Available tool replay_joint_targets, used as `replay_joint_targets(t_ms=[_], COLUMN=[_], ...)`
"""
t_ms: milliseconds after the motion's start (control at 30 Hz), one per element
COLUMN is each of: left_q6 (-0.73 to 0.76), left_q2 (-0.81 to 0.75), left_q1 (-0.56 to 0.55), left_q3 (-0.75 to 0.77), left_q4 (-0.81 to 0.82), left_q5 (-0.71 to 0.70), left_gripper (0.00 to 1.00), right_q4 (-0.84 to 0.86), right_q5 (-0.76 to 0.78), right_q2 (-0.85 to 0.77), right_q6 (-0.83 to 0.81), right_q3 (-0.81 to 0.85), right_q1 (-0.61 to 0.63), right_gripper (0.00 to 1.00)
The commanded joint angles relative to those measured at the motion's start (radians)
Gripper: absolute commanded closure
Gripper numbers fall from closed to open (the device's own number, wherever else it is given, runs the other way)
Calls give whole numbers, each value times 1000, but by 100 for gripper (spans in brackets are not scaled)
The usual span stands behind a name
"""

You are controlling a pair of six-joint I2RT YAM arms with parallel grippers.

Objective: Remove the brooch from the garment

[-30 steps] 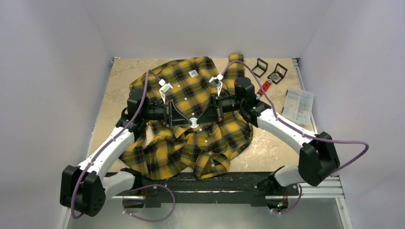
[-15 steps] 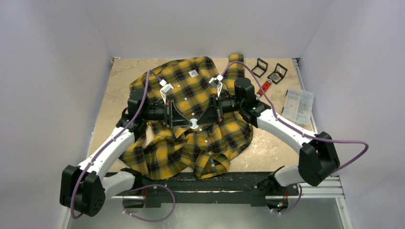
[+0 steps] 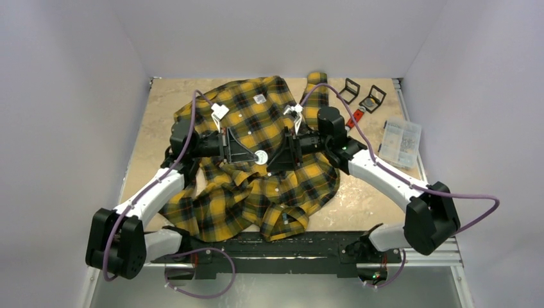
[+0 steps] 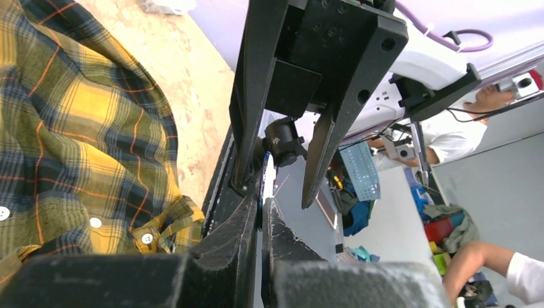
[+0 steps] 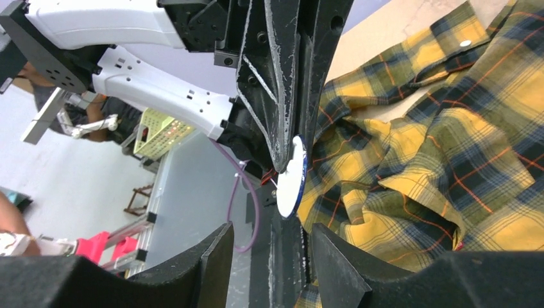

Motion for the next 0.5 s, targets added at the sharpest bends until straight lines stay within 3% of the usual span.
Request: replay_joint_targets(t_ms=[0,133,467], left_q6=[-225,-304,-272], left_q2=[38,52,23], left_q1=[6,5,-4], left_q3=[-18,-35,-43], left_q4=[336,448,400], left_q5=[41,45,40], left_gripper=[100,100,100], right_q4=[19,165,291], right_q5=[52,71,56], right_q2=[-73,-78,-49], right_q6=[-46,88,216], right_q3=[-15,-30,-30], right_q1=[-5,-5,-3], right_gripper=[50,52,58])
